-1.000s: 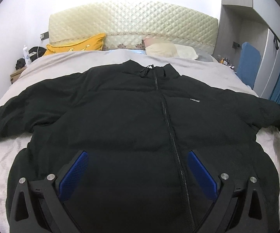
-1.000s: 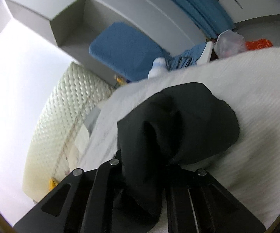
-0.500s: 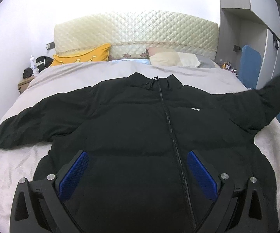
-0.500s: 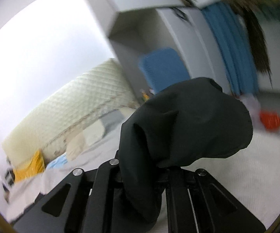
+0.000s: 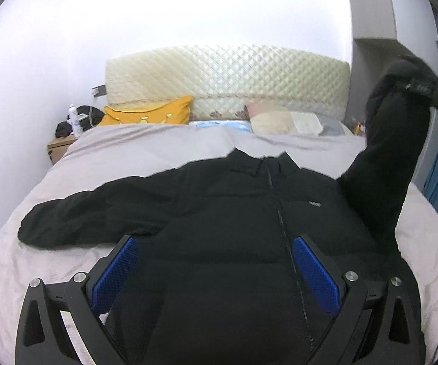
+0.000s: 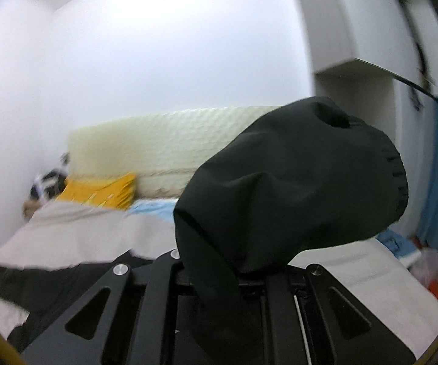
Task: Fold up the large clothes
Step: 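Lift the sleeve with the right gripper and fold it across the jacket body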
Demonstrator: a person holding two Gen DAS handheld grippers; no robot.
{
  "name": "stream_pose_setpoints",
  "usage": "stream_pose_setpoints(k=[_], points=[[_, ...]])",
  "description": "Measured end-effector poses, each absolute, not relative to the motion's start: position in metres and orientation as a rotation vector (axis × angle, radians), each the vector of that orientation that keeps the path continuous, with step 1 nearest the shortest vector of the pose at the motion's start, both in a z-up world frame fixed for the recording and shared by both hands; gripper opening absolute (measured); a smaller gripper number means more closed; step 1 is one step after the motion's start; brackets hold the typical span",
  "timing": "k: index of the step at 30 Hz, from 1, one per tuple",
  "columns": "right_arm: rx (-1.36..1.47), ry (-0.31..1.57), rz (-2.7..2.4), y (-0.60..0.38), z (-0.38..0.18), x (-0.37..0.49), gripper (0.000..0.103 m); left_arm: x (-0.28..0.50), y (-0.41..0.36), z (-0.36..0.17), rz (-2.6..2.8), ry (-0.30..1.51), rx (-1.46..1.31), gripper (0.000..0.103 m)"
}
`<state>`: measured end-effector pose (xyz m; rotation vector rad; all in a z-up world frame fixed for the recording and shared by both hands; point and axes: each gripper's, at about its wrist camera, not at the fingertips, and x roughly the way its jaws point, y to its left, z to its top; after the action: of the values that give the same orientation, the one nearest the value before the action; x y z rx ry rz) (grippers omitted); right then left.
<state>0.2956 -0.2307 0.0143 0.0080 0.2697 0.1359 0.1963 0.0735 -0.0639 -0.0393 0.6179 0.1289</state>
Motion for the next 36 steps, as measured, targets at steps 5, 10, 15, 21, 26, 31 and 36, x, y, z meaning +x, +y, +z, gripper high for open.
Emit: stream_pose_setpoints(k=[5, 10, 15, 21, 26, 31, 36], points=[[-0.125, 0.352, 0.227, -0.141, -0.007, 0.323, 0.013, 0.184, 0.105, -0.058, 0.161, 0.586, -0.092, 0.103], [-0.286, 0.411, 0.317, -0.06, -0.058, 0.322, 0.018, 0.18, 0.134, -0.066, 0.172, 0.59, -0.165, 0.103], [-0.397, 0.461, 0.391, -0.004, -0.121, 0.313, 0.018, 0.181, 0.149, -0.078, 0.165, 0.605, -0.205, 0.103], [-0.465, 0.552, 0.44, 0.025, -0.182, 0.301, 0.019, 0.182, 0.154, -0.086, 0.158, 0.611, -0.219, 0.103], [-0.527, 0.61, 0.444, 0.033, -0.232, 0.293, 0.02, 0.189, 0.16, -0.091, 0.161, 0.622, -0.237, 0.103], [-0.432, 0.598, 0.433, 0.031, -0.225, 0.292, 0.02, 0.19, 0.159, -0.092, 0.167, 0.626, -0.23, 0.103], [-0.291, 0.654, 0.474, 0.008, -0.207, 0.286, 0.022, 0.188, 0.157, -0.091, 0.164, 0.616, -0.236, 0.103]])
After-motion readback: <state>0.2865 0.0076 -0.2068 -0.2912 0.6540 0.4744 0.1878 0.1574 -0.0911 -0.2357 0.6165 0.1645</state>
